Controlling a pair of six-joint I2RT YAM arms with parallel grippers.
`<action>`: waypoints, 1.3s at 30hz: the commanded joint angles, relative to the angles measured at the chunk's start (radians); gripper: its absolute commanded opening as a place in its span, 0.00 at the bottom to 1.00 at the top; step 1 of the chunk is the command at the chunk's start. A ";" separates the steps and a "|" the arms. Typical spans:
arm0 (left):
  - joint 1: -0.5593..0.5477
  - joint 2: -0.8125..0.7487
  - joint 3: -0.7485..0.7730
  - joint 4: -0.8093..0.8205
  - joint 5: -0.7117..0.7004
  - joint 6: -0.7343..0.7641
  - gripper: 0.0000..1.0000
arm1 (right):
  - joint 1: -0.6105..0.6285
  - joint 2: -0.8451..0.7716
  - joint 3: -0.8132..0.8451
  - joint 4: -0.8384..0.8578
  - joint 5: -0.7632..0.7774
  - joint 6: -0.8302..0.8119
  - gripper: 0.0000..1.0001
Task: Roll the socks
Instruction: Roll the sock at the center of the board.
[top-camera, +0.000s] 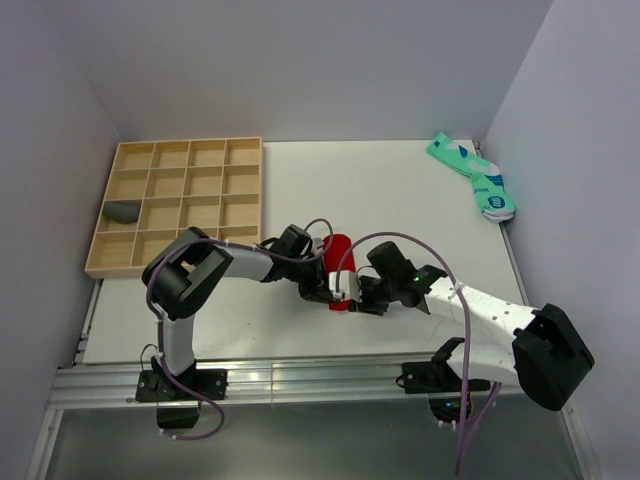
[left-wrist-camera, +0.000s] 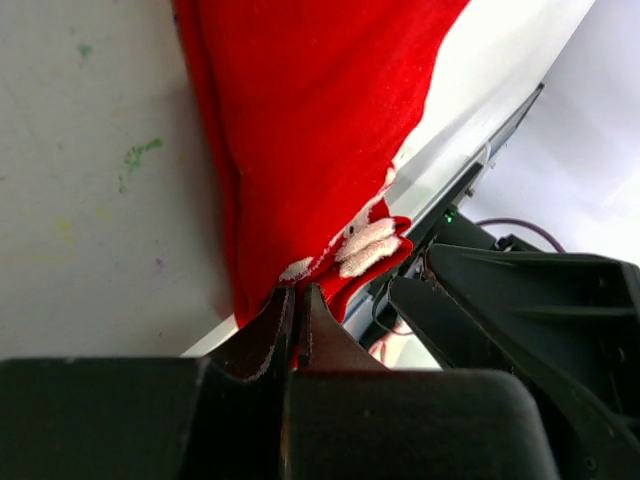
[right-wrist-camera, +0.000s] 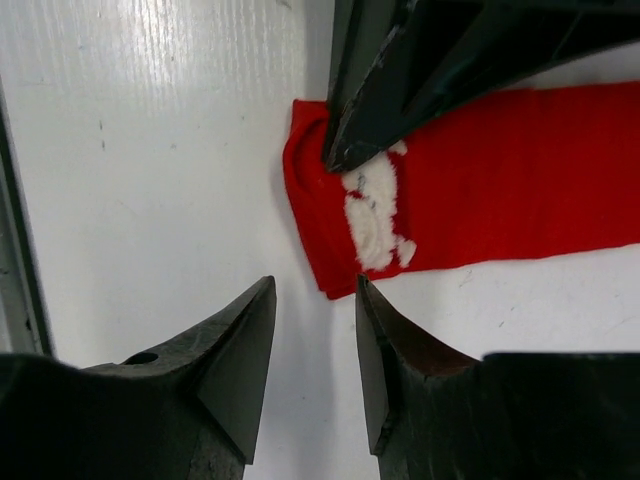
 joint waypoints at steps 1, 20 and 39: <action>0.002 0.018 0.018 -0.032 0.047 -0.015 0.00 | 0.036 -0.023 -0.012 0.103 0.040 -0.037 0.44; 0.016 0.017 -0.006 -0.017 0.105 -0.023 0.00 | 0.230 0.025 -0.110 0.261 0.202 -0.041 0.41; 0.004 -0.014 -0.043 -0.032 0.145 0.023 0.00 | 0.234 0.039 -0.136 0.378 0.266 -0.054 0.39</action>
